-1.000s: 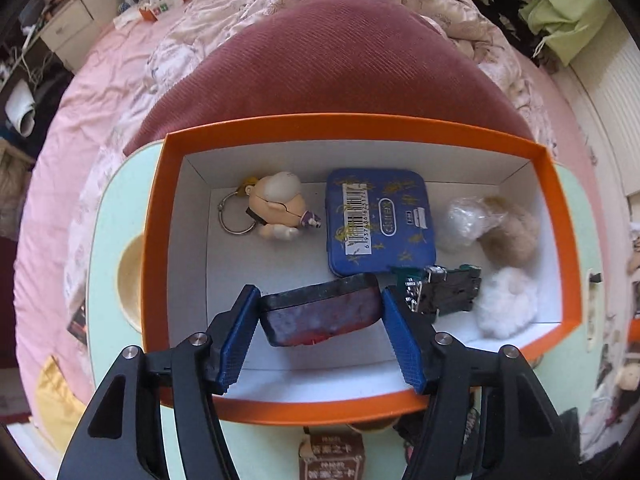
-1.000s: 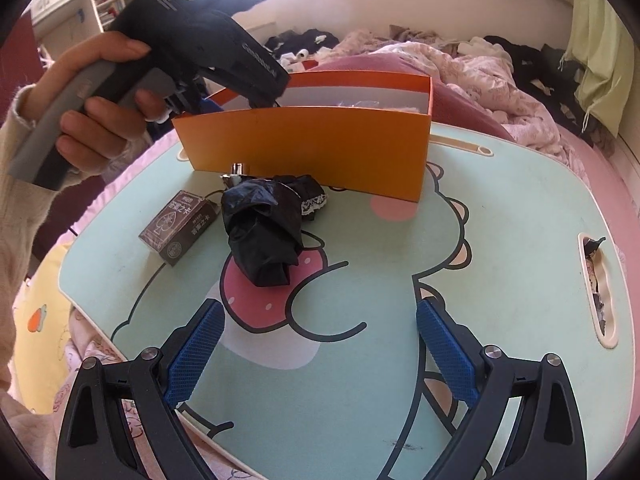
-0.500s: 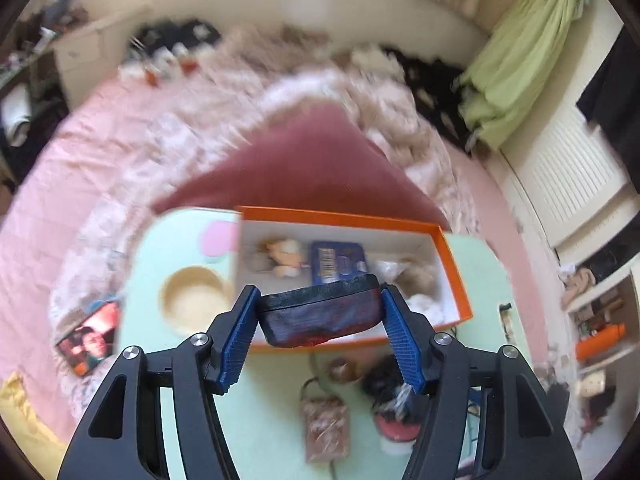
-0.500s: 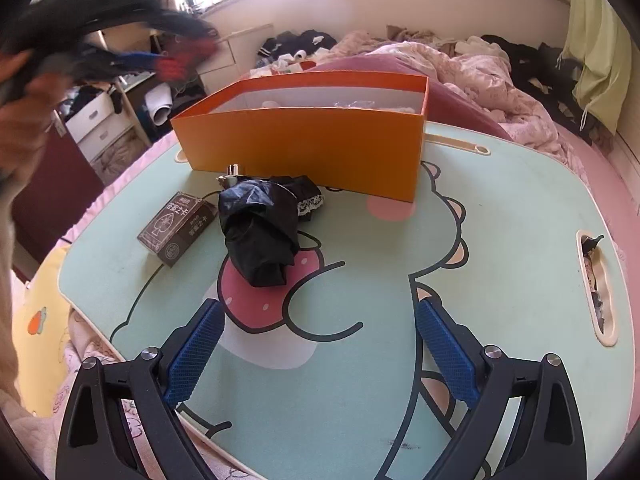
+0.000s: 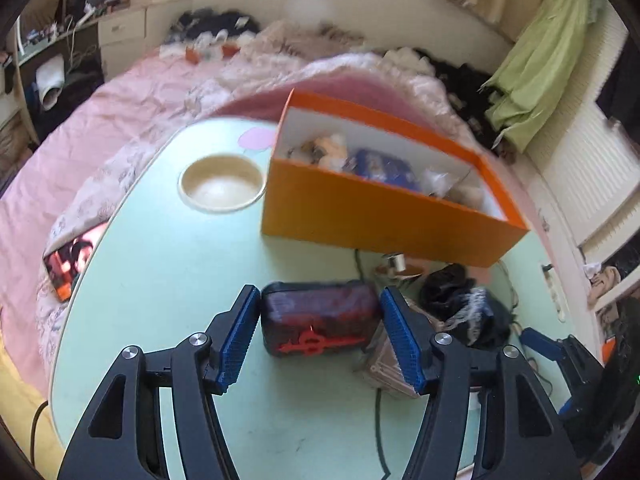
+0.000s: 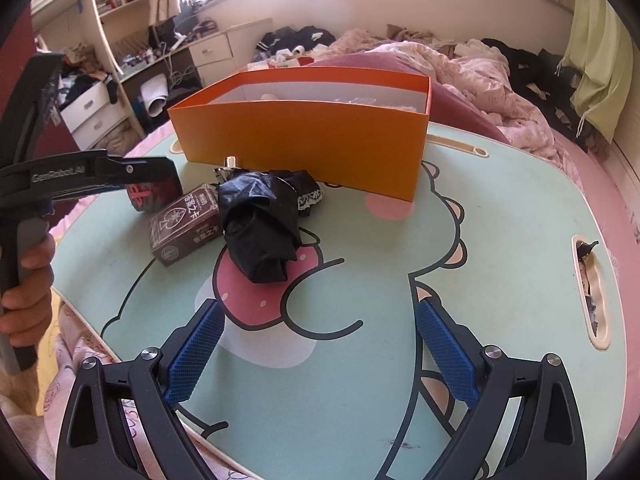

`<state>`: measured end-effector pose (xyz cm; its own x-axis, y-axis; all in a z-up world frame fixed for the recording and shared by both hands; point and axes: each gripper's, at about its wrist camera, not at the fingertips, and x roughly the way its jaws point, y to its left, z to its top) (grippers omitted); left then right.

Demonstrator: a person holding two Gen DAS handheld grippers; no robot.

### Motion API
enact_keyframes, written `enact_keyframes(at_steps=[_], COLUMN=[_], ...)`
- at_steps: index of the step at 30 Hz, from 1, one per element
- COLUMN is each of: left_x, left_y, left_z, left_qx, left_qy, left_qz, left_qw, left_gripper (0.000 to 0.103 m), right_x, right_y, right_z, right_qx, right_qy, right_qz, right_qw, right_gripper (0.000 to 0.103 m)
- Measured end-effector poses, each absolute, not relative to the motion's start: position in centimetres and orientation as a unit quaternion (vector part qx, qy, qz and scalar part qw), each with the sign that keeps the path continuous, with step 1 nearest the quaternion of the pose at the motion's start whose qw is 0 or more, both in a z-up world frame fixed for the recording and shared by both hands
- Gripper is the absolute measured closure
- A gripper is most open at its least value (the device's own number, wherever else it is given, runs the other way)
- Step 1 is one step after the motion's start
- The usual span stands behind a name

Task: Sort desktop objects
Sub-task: 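Lift the red pouch out and set it on the table with left gripper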

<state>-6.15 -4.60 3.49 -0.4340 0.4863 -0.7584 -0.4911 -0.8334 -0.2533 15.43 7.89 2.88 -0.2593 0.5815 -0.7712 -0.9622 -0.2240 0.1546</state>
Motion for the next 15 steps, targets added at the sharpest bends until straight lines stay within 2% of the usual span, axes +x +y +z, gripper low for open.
enact_keyframes(at_steps=[1, 3, 4, 5, 10, 15], left_x=[-5.9, -4.8, -4.4, -3.7, -0.7, -0.1], left_y=[-4.8, -5.7, -6.2, -6.8, -8.4, -9.1], left_z=[3.8, 4.8, 5.0, 5.1, 3.4, 0.4], left_qx=[-0.435, -0.394, -0.377, -0.363, -0.338, -0.357], left_qy=[0.003, 0.004, 0.004, 0.004, 0.028, 0.004], left_qz=[0.853, 0.875, 0.884, 0.89, 0.896, 0.891], left_qw=[0.289, 0.282, 0.277, 0.275, 0.286, 0.282], left_gripper=[0.039, 0.03, 0.022, 0.019, 0.019, 0.018], right_x=[15.5, 15.5, 15.5, 15.5, 15.4, 15.3], right_y=[7.9, 7.9, 7.9, 7.9, 8.0, 8.0], right_z=[2.9, 2.9, 2.9, 2.9, 2.8, 2.8], right_qx=[-0.295, -0.294, -0.294, -0.294, -0.301, -0.307], right_qy=[0.323, 0.324, 0.324, 0.324, 0.321, 0.32], right_qz=[0.724, 0.722, 0.722, 0.72, 0.714, 0.706], right_qw=[0.533, 0.536, 0.537, 0.539, 0.545, 0.553], right_gripper=[0.006, 0.006, 0.006, 0.006, 0.006, 0.006])
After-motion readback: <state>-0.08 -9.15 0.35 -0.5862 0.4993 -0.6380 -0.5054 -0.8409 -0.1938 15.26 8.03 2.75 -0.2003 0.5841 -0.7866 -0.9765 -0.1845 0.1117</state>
